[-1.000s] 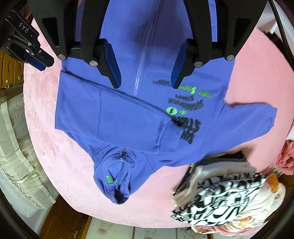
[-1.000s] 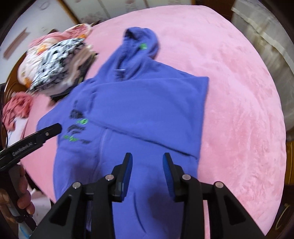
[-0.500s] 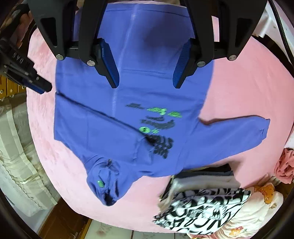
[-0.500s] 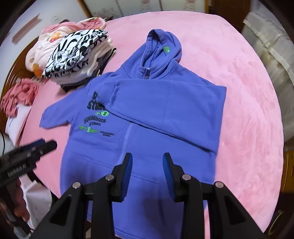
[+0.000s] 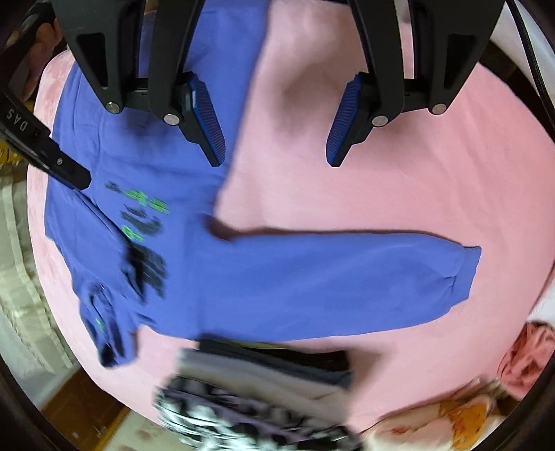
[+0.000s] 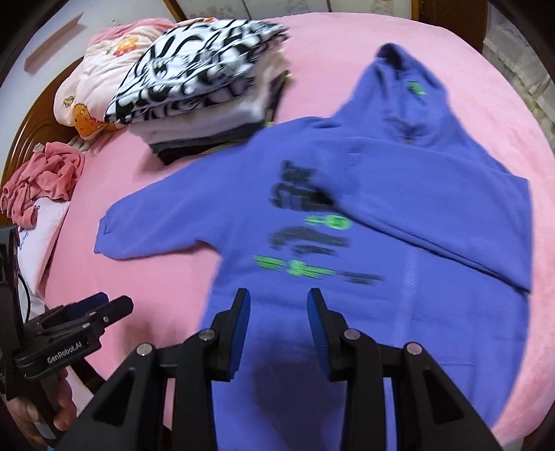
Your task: Fold large clothes
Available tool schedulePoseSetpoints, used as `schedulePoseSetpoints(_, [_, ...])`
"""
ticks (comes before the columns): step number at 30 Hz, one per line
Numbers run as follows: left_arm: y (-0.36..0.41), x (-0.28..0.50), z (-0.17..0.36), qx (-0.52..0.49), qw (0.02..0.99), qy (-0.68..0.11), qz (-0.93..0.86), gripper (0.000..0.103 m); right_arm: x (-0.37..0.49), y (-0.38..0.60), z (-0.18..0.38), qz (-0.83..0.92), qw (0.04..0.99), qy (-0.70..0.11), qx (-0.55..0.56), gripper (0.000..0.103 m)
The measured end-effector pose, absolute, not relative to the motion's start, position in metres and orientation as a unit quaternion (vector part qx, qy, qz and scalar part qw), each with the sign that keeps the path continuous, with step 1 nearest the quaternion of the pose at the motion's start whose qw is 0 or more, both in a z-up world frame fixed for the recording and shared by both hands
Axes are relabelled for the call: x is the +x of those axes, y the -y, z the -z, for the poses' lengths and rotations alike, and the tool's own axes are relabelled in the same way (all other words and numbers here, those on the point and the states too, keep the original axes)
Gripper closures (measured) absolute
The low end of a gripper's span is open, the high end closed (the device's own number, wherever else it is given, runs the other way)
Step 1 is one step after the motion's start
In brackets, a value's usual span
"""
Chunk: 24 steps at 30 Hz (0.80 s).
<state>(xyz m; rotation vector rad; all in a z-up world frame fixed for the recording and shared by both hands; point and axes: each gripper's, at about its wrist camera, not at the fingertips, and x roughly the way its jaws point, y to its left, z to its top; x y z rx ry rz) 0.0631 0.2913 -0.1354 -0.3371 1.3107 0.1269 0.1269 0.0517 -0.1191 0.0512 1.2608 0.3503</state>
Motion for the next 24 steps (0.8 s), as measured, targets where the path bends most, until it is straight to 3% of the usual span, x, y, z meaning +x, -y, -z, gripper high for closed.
schedulePoseSetpoints(11, [-0.453,0.075,0.227,-0.352,0.755,-0.539,-0.126,0.044,0.163,-0.150,0.162,-0.194,0.791,-0.581,-0.010,0.069])
schedulePoseSetpoints(22, [-0.514,0.096,0.274,-0.400,0.737,-0.520,-0.164,0.045,0.164,-0.177,0.196,-0.203,0.773,-0.601,-0.009,0.069])
schedulePoseSetpoints(24, [-0.509,0.104,0.270,-0.377,0.744,-0.522,-0.178,0.070,0.162,-0.176,0.202,-0.200,0.767,-0.609,-0.002,0.069])
